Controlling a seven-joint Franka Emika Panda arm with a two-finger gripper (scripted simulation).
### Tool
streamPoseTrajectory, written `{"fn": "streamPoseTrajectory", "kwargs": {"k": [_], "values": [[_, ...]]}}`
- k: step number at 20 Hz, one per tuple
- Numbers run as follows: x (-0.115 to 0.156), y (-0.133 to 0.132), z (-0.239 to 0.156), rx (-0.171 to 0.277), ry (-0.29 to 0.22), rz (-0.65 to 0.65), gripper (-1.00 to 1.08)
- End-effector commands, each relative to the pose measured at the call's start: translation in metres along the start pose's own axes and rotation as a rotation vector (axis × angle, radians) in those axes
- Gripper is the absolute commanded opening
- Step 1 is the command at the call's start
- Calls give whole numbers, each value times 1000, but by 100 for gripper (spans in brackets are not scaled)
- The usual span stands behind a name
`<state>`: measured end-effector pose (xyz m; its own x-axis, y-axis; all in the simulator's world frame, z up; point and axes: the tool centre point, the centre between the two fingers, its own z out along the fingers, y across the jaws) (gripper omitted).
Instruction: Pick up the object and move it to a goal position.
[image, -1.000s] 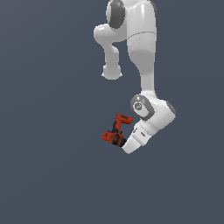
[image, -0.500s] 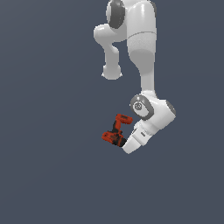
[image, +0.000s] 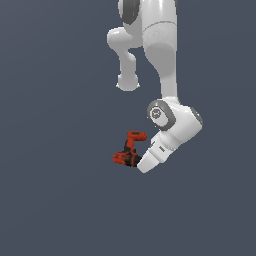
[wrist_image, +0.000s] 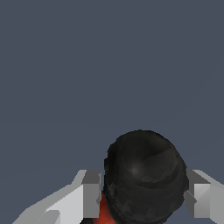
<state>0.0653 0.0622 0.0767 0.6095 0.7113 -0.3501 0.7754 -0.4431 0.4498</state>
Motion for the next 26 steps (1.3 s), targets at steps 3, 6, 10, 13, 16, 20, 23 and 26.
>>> {"fn": "streamPoseTrajectory", "kwargs": {"k": [3,6,10,13,16,20,23,26], "values": [[-22,35,-30,-4,3,4,-100],[-40,60,-52,-2,3,4,-100],[-64,94,-82,-1,2,3,-100],[-80,119,-104,0,2,3,-100],[-96,143,-124,1,1,3,-100],[-114,171,-148,1,0,3,-100],[-123,187,-161,1,-1,3,-100],[-129,198,-169,1,-2,3,-100]]}}
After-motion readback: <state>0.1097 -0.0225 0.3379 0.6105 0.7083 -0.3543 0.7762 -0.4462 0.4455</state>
